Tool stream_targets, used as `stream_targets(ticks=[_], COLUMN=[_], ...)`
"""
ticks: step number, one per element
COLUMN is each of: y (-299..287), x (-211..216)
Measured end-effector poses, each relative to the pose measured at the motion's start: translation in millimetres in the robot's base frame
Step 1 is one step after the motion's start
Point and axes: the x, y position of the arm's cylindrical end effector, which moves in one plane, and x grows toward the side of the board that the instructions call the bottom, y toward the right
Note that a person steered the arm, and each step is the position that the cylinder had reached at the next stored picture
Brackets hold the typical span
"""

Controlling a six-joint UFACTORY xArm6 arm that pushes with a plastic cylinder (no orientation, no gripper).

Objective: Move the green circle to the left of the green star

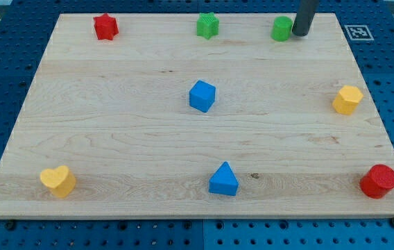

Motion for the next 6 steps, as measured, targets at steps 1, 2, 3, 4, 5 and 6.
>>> stream_targets(ticks=[1, 2, 3, 4, 5, 6], y=[-3, -4, -1, 9, 10, 10], x=[-4, -4, -4, -4, -4, -4])
